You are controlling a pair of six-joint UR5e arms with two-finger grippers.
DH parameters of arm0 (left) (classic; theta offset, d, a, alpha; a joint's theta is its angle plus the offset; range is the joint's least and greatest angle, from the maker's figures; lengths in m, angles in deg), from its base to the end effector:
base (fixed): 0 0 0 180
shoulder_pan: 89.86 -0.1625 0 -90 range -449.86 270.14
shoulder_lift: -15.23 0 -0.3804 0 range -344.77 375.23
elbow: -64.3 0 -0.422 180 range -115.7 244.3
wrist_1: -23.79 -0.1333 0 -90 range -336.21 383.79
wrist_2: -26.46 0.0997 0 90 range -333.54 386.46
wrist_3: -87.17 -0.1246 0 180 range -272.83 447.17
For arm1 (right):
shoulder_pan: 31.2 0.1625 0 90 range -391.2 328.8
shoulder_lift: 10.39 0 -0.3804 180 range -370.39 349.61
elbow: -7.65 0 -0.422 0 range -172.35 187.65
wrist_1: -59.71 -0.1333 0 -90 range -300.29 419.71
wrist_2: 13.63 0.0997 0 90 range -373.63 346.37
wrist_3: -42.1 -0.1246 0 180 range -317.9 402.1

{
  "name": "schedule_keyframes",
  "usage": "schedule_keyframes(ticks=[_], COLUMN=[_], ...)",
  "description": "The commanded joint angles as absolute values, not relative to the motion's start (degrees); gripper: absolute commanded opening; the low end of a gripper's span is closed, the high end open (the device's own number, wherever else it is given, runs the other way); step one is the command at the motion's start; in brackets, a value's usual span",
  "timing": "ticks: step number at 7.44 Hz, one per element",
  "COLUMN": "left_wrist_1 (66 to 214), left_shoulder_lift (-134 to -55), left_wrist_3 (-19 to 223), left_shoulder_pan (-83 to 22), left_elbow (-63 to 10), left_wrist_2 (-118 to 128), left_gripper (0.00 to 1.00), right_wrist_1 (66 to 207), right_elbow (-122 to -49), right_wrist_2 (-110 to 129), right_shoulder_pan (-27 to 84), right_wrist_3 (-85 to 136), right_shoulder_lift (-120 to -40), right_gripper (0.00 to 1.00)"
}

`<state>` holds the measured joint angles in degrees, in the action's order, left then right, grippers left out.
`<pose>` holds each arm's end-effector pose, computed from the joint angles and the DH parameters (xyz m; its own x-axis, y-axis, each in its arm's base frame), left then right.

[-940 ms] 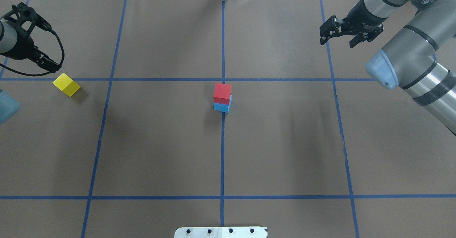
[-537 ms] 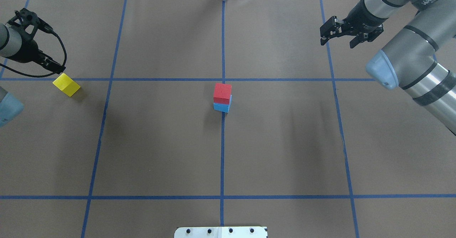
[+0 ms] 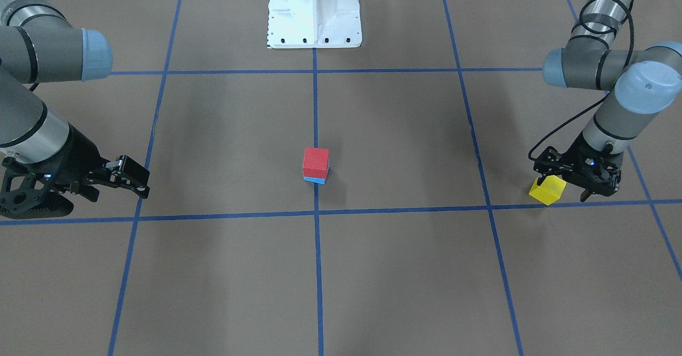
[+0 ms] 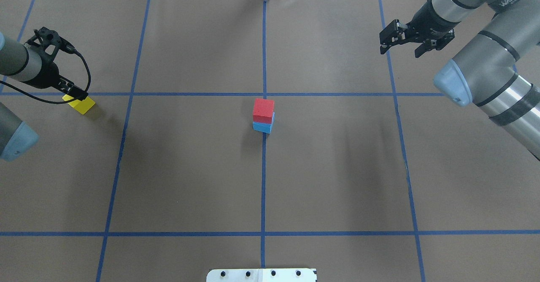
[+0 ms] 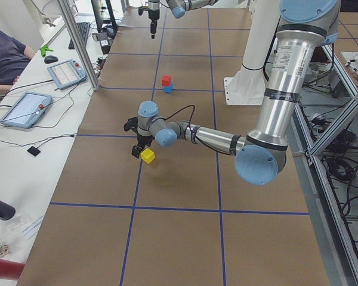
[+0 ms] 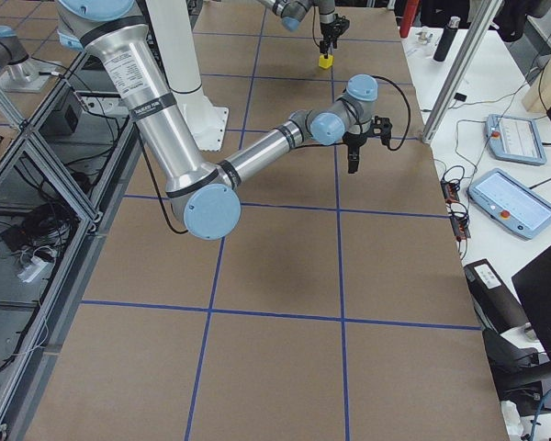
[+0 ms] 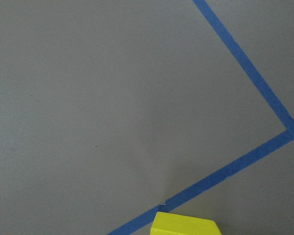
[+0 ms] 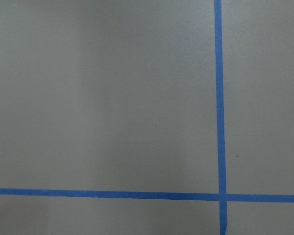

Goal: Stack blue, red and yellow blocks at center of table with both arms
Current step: 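Lower the left gripper onto the yellow cube and close it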

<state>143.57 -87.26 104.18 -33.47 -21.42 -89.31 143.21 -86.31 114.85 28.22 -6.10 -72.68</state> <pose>0.2926 -0.5831 0.5007 0.7032 0.4978 -0.5077 -0.2411 0.8387 0.4884 -0.2952 -0.6092 0.2928 0.6170 0.0185 0.7868 -0.0900 0.9948 0.0472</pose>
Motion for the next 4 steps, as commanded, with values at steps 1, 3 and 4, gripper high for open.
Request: schedule_keyframes(ticks=[1,3,4], left_wrist_1=[143.76,143.76,143.76], left_shoulder_lift=[-87.08,-87.25,-87.34], left_wrist_3=[105.01,105.1,105.1], left_shoulder_pan=[-34.48,-34.75,-35.1], left_elbow=[-20.78,-19.21,-18.94], left_wrist_2=[-89.38,-89.38,-89.38], left_gripper=[1.0,1.0,1.0], right_wrist_1=[143.21,143.21,143.21], right_elbow=[-86.31,-86.31,-86.31], right_wrist_2=[114.87,114.87,114.87], right_shoulder_pan=[28.22,28.22,28.22], right_wrist_3=[-6.07,-6.07,-6.07], right_shoulder_lift=[-72.79,-72.79,-72.79], right_gripper=[0.99,0.99,0.99])
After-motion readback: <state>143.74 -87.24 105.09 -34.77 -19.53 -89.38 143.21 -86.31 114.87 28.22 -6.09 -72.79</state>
